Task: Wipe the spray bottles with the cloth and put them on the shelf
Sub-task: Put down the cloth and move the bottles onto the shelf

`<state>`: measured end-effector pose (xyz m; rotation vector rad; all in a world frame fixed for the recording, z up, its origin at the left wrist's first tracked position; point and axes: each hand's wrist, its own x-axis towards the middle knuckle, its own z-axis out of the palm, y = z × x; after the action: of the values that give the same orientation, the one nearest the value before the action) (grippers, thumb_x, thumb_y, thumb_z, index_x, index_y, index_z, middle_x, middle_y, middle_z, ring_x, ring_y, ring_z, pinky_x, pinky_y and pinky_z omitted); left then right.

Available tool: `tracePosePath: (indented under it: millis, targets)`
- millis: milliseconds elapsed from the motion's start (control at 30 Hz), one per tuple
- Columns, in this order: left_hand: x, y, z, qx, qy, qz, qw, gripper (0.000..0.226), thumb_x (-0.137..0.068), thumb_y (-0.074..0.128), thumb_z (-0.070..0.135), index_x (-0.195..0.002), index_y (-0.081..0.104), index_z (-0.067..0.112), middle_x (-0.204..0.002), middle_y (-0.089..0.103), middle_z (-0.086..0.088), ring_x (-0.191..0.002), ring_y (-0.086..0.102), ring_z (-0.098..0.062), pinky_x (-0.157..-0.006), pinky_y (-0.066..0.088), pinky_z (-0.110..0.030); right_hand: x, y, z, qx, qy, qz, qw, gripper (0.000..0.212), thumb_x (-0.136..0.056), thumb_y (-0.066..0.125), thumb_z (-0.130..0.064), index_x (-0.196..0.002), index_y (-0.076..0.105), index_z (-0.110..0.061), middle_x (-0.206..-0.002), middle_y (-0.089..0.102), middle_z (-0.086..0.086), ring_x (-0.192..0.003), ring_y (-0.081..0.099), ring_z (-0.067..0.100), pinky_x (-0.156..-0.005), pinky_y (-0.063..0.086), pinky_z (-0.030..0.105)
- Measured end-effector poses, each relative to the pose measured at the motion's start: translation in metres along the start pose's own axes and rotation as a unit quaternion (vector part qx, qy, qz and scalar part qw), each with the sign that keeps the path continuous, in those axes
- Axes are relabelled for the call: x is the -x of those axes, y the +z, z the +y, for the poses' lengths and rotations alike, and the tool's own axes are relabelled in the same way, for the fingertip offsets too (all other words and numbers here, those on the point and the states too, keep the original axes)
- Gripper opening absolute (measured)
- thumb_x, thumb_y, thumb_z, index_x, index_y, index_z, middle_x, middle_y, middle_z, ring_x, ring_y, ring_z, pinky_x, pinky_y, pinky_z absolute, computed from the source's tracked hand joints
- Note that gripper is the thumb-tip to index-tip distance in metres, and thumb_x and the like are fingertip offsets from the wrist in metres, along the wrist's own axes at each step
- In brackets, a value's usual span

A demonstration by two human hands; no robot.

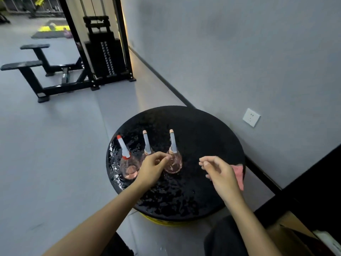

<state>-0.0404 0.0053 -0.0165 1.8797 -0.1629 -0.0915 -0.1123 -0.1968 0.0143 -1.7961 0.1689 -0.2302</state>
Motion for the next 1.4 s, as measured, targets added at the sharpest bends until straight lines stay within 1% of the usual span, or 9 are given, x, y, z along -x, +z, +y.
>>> tracePosePath:
  millis: [200,267,367,433,633,867,1067,1233,1400]
  targets:
    - [-0.012,0.003,-0.033,0.016,-0.035,0.029,0.999,0.017,-0.091,0.063,0.009,-0.088,0.071,0.024,-0.080,0.070,0.014,-0.075,0.064,-0.003,-0.073,0.048,-0.022,-0.016,0.019,0.025,-0.003,0.021,-0.023,0.999,0.024,-0.094,0.057,-0.008,-0.088,0.068,-0.028,-0.089,0.072,-0.009,-0.085,0.066,-0.002,-0.081,0.049,0.025]
    - [-0.017,0.007,-0.042,0.017,-0.040,0.026,0.999,0.017,-0.090,0.063,0.005,-0.092,0.070,0.020,-0.087,0.071,0.011,-0.079,0.065,-0.003,-0.077,0.049,-0.022,-0.022,0.024,0.034,0.002,0.031,-0.032,0.999,0.024,-0.094,0.057,-0.010,-0.087,0.068,-0.030,-0.089,0.072,-0.010,-0.086,0.066,0.000,-0.081,0.050,0.026]
    - [-0.027,0.016,-0.050,0.007,-0.033,0.029,0.999,0.018,-0.088,0.065,0.000,-0.103,0.067,0.010,-0.103,0.070,0.002,-0.092,0.065,-0.001,-0.078,0.048,-0.012,-0.030,0.028,0.044,0.009,0.040,-0.038,0.998,0.022,-0.094,0.058,-0.012,-0.089,0.068,-0.030,-0.090,0.073,-0.009,-0.088,0.067,0.002,-0.082,0.051,0.028]
    - [-0.036,0.023,-0.054,0.005,-0.037,0.037,0.999,0.025,-0.086,0.068,0.002,-0.109,0.063,0.011,-0.113,0.066,-0.001,-0.105,0.062,-0.006,-0.081,0.048,-0.010,-0.035,0.028,0.049,0.018,0.046,-0.051,0.997,0.017,-0.093,0.060,-0.014,-0.092,0.068,-0.028,-0.093,0.073,-0.009,-0.090,0.067,0.002,-0.084,0.053,0.029]
    - [-0.067,0.039,-0.066,-0.019,-0.037,0.031,0.999,0.048,-0.084,0.073,0.010,-0.128,0.054,0.014,-0.126,0.060,0.004,-0.119,0.053,-0.009,-0.101,0.043,-0.026,-0.042,0.027,0.061,0.019,0.066,-0.059,0.996,0.014,-0.093,0.060,-0.014,-0.095,0.069,-0.025,-0.092,0.073,-0.008,-0.089,0.067,0.005,-0.086,0.054,0.032]
    - [-0.085,0.051,-0.070,-0.014,-0.011,0.048,0.999,0.023,-0.086,0.072,0.015,-0.108,0.065,0.016,-0.098,0.068,0.010,-0.094,0.062,0.001,-0.086,0.048,-0.023,-0.045,0.025,0.067,0.006,0.070,-0.059,0.996,0.014,-0.092,0.060,-0.015,-0.095,0.069,-0.025,-0.093,0.073,-0.008,-0.090,0.067,0.006,-0.084,0.054,0.030]
    - [-0.085,0.055,-0.071,-0.036,-0.021,0.050,0.998,0.029,-0.086,0.072,0.020,-0.113,0.065,0.013,-0.109,0.065,0.002,-0.105,0.060,-0.015,-0.094,0.048,-0.031,-0.045,0.022,0.067,-0.002,0.067,-0.058,0.996,0.016,-0.093,0.059,-0.014,-0.094,0.069,-0.027,-0.092,0.073,-0.008,-0.090,0.067,0.006,-0.083,0.053,0.029]
    - [-0.080,0.055,-0.065,-0.010,-0.022,0.061,0.998,0.023,-0.085,0.073,0.017,-0.107,0.068,0.013,-0.102,0.069,0.003,-0.102,0.063,-0.015,-0.095,0.051,-0.042,-0.043,0.019,0.064,-0.010,0.062,-0.048,0.997,0.017,-0.094,0.058,-0.012,-0.093,0.069,-0.026,-0.092,0.073,-0.008,-0.089,0.067,0.005,-0.082,0.052,0.026]
    - [-0.074,0.049,-0.039,0.006,0.007,0.041,0.999,0.024,-0.083,0.075,0.019,-0.107,0.069,0.016,-0.102,0.071,0.002,-0.100,0.066,-0.016,-0.093,0.053,-0.045,-0.040,0.013,0.050,-0.021,0.049,-0.034,0.998,0.019,-0.094,0.058,-0.010,-0.092,0.068,-0.026,-0.091,0.073,-0.007,-0.088,0.068,0.006,-0.082,0.052,0.028]
